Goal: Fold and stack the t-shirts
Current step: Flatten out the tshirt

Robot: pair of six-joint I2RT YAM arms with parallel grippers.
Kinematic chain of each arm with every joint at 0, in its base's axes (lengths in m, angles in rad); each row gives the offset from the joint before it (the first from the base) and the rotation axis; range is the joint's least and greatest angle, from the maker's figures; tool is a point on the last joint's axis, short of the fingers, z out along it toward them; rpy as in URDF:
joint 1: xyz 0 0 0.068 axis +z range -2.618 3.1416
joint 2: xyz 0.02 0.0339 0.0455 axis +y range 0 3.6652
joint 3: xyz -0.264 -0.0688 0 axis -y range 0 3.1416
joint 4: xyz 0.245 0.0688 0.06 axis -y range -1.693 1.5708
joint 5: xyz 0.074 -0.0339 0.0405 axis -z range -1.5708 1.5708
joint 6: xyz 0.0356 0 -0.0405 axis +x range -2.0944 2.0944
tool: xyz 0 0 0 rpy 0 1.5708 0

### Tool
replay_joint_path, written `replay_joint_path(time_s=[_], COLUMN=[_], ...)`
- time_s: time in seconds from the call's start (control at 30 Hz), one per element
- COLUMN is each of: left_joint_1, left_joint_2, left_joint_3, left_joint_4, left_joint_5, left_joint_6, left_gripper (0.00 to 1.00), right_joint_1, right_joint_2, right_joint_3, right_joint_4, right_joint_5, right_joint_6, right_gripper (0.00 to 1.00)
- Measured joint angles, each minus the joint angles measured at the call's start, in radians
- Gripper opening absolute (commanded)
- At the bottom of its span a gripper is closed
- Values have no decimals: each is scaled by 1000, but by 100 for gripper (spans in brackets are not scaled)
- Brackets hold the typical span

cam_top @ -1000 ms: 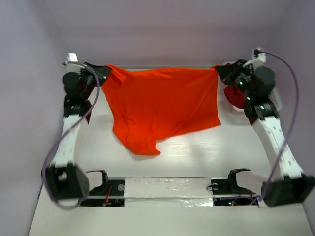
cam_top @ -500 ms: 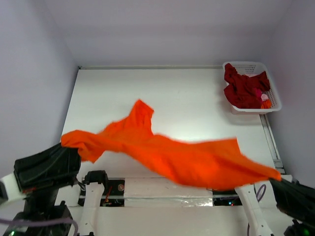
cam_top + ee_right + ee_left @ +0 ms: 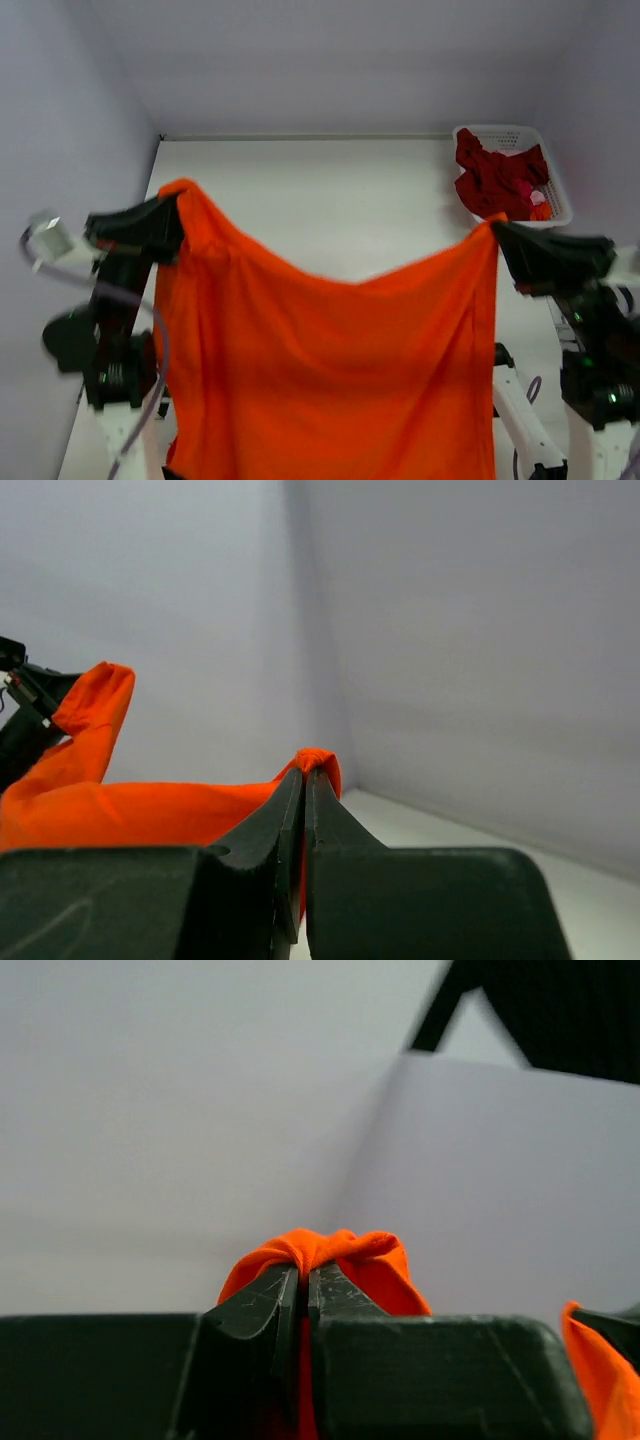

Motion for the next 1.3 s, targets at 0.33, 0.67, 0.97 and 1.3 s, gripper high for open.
replay_joint_path(time_s=[0.33,0.67,0.97,1.3], left_joint_1=[0,-2,-2,3], left_joint_2=[630,1133,1293,1397], left_joint_3=[-298,-195,18,61], left_joint_4=[125,225,246,265], left_joint_5=[-125,-211,-199,-169], left_joint_6=[11,-9,1,10], left_gripper=[0,0,0,0], right_joint_1=[0,2,5,5], right_joint_2=[484,1028,1308,1515], right_joint_3=[-189,-117,160,273], right_joint_4=[117,200,196,174], right_joint_5=[149,208,199,142], right_joint_6=[-45,-52,-82,-52], right_gripper=[0,0,0,0])
